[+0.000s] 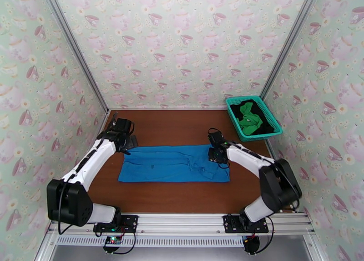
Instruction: Fold and stack the mixed laundry pile
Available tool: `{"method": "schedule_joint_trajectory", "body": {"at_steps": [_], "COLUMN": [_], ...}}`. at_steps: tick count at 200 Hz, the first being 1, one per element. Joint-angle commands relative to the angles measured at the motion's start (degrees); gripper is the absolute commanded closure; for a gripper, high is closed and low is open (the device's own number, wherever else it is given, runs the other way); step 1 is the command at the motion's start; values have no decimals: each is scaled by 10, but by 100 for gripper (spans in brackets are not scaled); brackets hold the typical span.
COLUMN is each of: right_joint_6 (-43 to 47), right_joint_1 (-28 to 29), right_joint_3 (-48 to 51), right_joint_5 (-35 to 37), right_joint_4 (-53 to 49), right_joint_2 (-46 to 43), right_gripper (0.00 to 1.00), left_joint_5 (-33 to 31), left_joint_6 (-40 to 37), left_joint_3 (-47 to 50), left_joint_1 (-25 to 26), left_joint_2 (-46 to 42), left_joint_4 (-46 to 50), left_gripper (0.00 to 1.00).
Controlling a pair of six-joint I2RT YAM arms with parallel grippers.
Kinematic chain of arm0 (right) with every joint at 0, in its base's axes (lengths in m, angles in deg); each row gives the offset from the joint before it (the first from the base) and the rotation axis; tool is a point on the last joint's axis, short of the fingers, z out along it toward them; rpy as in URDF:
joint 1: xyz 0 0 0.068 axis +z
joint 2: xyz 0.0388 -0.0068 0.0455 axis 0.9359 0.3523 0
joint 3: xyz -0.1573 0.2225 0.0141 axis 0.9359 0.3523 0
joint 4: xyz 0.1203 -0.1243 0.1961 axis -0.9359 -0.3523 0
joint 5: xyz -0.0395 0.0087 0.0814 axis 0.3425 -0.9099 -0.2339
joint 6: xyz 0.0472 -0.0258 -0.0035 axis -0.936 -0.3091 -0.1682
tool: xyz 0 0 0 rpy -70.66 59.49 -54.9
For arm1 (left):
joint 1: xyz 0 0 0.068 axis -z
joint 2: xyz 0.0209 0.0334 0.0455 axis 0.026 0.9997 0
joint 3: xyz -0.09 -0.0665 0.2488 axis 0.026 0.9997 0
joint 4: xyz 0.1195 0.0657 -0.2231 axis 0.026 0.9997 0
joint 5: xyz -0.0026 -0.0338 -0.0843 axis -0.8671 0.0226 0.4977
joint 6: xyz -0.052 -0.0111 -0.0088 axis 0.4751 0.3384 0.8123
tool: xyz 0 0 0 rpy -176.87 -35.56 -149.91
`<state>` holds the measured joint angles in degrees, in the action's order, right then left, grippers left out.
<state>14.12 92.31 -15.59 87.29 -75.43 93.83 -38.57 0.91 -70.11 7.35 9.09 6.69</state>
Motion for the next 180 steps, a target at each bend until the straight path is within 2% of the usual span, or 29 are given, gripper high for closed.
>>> {"method": "schedule_joint_trajectory", "body": {"at_steps": [1, 24, 56, 77, 90, 105, 116, 123, 130, 138, 149, 180], "right_joint_6": [25, 58, 127, 167, 187, 203, 205, 199, 192, 185, 186, 242], "right_joint_1": [-2, -25, -59, -78, -86, -97, -110, -120, -129, -141, -148, -119], "right_joint_3": [-45, -130, -329, -529, -674, -891, -1038, -1088, -1084, -1036, -953, -592], "right_joint_5": [-18, -27, -45, -69, -59, -55, -74, -92, -114, -142, -164, -167], "right_joint_4": [-9, -35, -103, -174, -236, -320, -354, -351, -327, -287, -225, -37], "right_joint_2": [58, 123, 258, 373, 453, 554, 623, 647, 646, 623, 553, 291], "right_gripper": [87, 89, 91, 91, 91, 89, 86, 82, 80, 79, 77, 57], "left_joint_5": [28, 46, 75, 82, 82, 85, 87, 87, 86, 85, 83, 58], "left_joint_6": [17, 26, 28, 28, 32, 37, 40, 42, 43, 45, 46, 52], "left_joint_3": [18, 35, 41, 45, 50, 57, 63, 65, 68, 70, 70, 90], "left_joint_1": [3, 4, 9, 15, 19, 23, 27, 30, 31, 34, 35, 35], "left_joint_2": [-46, -81, -94, -87, -81, -73, -65, -59, -53, -45, -32, 9], "left_joint_4": [-15, -24, -7, 7, 13, 14, 12, 10, 8, 6, 1, -17], "left_gripper": [0, 0, 0, 0, 0, 0, 0, 0, 0, 0, 0, 0]}}
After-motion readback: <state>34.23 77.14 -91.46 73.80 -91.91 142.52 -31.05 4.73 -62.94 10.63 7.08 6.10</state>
